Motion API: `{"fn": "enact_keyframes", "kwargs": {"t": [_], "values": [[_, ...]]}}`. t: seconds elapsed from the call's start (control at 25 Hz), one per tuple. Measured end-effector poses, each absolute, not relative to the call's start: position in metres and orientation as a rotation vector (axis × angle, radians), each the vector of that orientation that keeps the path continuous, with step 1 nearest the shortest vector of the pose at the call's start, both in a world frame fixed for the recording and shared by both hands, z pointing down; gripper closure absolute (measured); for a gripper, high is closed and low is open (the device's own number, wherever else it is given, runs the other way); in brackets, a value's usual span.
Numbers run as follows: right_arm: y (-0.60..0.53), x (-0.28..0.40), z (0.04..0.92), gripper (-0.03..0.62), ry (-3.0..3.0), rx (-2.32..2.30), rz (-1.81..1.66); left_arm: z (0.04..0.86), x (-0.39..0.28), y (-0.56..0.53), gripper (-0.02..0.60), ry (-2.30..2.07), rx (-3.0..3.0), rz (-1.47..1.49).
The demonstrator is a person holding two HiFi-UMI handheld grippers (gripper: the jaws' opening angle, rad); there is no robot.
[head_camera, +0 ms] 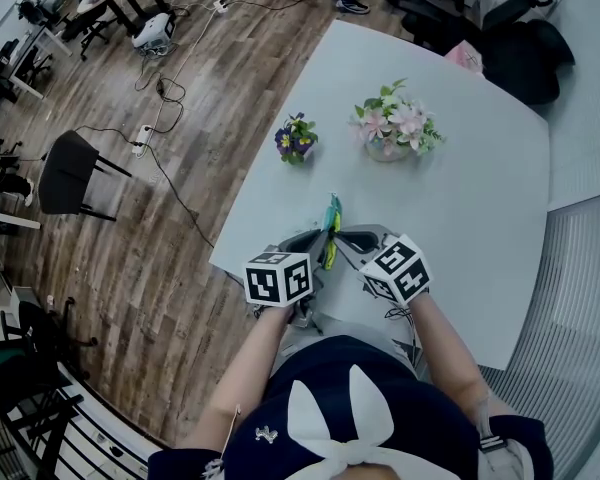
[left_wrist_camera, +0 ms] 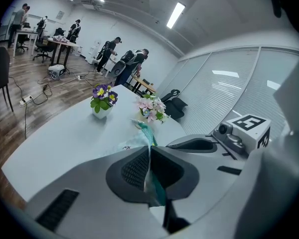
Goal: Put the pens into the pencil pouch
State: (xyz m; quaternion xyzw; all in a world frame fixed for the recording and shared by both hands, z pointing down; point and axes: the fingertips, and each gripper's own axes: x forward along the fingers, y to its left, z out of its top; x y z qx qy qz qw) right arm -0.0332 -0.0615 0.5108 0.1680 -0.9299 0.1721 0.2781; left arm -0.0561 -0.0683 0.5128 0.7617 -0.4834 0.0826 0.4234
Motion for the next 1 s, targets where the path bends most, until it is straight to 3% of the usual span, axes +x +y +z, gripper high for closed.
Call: {"fn": "enact_keyframes", "kwargs": {"t": [1.0], "values": [[-0.085,0.007,0.523,0.559,-2.478,0.625,0.573,0.537,-0.044,-0.088,0.551,-1.164,1.886,0.271]]}}
